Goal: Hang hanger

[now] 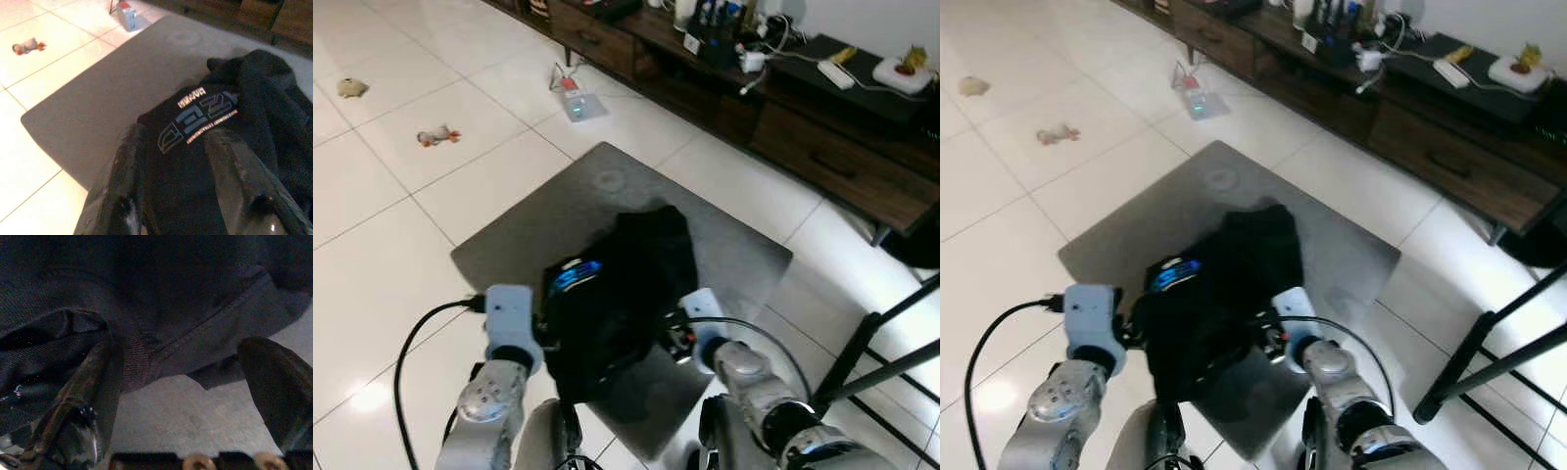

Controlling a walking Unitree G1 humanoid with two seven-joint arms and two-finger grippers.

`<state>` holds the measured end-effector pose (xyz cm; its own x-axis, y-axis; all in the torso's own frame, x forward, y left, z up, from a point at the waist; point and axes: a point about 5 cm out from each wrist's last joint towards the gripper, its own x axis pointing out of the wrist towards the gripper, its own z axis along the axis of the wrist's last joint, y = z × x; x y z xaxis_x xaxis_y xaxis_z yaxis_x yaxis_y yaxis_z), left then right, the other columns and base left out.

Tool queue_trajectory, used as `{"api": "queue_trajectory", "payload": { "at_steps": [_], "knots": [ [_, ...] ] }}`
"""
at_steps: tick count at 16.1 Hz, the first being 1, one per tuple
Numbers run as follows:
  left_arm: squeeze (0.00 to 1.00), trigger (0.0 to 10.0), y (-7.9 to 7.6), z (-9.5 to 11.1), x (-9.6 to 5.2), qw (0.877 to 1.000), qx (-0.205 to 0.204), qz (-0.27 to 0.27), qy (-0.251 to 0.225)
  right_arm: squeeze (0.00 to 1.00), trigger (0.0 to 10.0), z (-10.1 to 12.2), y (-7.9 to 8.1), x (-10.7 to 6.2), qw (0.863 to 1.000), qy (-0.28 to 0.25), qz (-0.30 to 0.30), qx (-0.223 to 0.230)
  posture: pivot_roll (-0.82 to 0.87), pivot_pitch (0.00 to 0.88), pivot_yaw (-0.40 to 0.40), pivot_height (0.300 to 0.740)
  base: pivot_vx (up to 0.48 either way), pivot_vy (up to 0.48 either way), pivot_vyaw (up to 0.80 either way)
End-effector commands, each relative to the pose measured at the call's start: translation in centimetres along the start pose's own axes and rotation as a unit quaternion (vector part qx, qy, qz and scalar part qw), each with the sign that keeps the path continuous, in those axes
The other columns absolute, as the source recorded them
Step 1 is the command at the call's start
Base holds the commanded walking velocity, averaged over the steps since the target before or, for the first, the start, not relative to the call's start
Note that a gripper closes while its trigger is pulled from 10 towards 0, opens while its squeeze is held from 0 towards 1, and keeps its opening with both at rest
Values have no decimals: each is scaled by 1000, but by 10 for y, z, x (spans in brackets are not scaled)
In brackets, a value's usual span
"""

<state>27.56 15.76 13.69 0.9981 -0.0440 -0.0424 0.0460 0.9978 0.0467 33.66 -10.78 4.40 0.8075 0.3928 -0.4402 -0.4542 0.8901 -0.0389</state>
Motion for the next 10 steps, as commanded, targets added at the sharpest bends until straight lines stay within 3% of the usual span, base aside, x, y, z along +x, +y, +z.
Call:
{"api": "queue_trajectory", "payload": {
  "at_steps": [1, 4, 5, 6, 8, 10],
  "knots": [
    [0, 10000, 5, 0, -2, 1000, 8, 11, -4, 0, 10000, -7, 7, 1, 1000, 15, -1, 3, 86, 249, -16, 597, 0, 0, 0],
    [0, 10000, 25, 6, -13, 997, 9, 69, -38, 0, 10000, 0, 4, 1, 999, -22, -34, 14, 91, 255, -14, 597, 0, 0, 0],
    [0, 10000, 33, -1, -21, 995, 48, 78, -37, 0, 10000, 1, 3, 0, 999, -29, -37, 10, 101, 261, -12, 597, 0, 0, 0],
    [0, 10000, 35, -4, -23, 995, 54, 82, -33, 0, 10000, 1, 3, 0, 999, -28, -37, 8, 101, 261, -12, 597, 0, 0, 0],
    [0, 10000, 45, -6, -29, 992, 54, 115, -22, 0, 10000, -3, 0, 0, 999, -9, -45, -8, 113, 290, -5, 597, 0, 0, 0],
    [0, 10000, 50, 13, -21, 990, 54, 123, -52, 0, 10000, -11, -8, -2, 994, 31, -98, -25, 116, 317, 11, 597, 0, 0, 0]
  ]
}}
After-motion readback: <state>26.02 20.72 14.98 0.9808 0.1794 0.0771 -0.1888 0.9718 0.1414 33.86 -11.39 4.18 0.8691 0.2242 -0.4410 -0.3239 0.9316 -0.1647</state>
